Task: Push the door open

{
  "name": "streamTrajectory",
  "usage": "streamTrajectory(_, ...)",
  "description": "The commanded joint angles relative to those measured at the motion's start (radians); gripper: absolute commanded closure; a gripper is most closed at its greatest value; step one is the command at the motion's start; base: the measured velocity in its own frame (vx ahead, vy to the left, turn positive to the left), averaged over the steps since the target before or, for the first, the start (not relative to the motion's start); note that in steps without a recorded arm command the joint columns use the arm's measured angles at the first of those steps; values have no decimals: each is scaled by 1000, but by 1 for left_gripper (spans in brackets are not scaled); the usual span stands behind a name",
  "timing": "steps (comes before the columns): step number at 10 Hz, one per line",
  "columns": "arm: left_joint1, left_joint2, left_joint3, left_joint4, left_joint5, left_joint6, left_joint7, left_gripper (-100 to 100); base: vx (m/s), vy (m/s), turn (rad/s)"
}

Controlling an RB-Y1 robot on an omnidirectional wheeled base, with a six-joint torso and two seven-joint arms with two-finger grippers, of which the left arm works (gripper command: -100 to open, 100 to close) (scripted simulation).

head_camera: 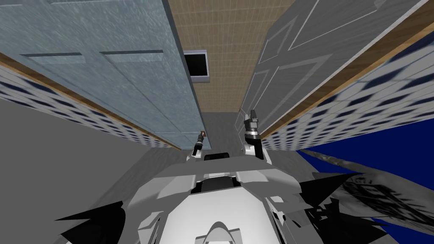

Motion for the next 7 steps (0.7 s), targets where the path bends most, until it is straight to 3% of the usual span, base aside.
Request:
streamTrajectory(1, -9, 9, 15, 3, 7, -9, -4, 100, 164, -46, 30)
streamTrajectory(7, -10, 26, 69, 10, 33, -13, -22, 100, 184, -60, 37)
